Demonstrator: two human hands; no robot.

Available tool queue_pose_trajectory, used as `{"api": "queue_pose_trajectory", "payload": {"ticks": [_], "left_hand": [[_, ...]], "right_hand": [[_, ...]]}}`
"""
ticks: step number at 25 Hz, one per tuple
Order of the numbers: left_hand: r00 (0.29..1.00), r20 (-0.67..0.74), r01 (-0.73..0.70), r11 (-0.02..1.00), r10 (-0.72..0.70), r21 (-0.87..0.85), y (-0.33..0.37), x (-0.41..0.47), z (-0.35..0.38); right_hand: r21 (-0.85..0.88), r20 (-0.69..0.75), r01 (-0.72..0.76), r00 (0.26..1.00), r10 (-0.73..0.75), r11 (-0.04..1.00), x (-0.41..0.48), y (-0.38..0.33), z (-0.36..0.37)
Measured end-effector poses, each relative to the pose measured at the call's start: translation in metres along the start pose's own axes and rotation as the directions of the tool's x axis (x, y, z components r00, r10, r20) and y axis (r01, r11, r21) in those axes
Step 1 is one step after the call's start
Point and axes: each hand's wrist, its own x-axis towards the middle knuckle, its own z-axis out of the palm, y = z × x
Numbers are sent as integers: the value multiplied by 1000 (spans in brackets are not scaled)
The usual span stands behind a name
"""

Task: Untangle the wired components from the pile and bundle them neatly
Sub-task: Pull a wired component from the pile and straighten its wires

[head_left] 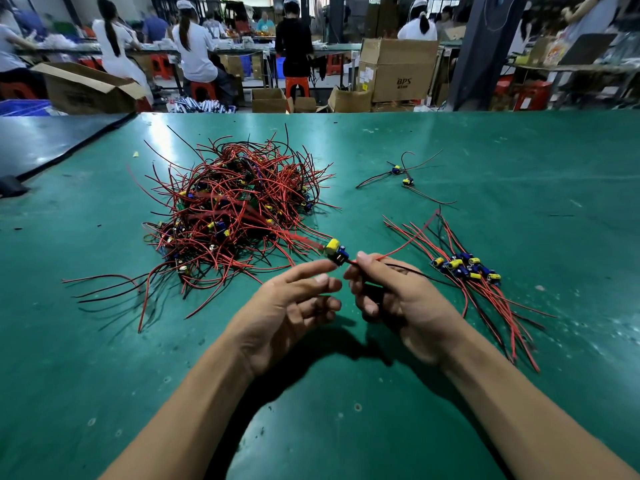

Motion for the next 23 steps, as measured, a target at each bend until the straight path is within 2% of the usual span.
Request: {"api": "queue_pose_trajectory", "payload": {"ticks": [3, 5, 7, 10, 12, 17, 23], "left_hand": [[990, 45, 135, 990, -133, -46, -1, 0, 1], [975, 117, 186, 982, -189, 36, 1, 0, 2], [958, 178, 197, 967, -225, 162, 0, -1, 1], [953, 248, 138, 977, -176, 165, -4, -4, -1], [966, 221, 103, 983, -135, 152, -5, -4, -1], [999, 12, 31, 989, -33, 146, -9, 0, 1], [999, -2, -31, 971, 32, 235, -12, -2, 5]], "right_hand": [[-28, 107, -131, 985, 133, 991, -4, -4, -5], [-25, 155, -192, 969, 193, 981, -6, -6, -8], [-65, 196, -235, 950, 243, 970, -7, -7, -11], [-75, 196, -257, 944, 267, 964, -5, -2, -15], [-70, 145, -251, 955, 259, 965, -3, 2, -13], [-176, -59, -171, 985, 163, 969, 0, 9, -8], [-218, -117, -54, 993, 29, 975, -1, 8, -4]]}}
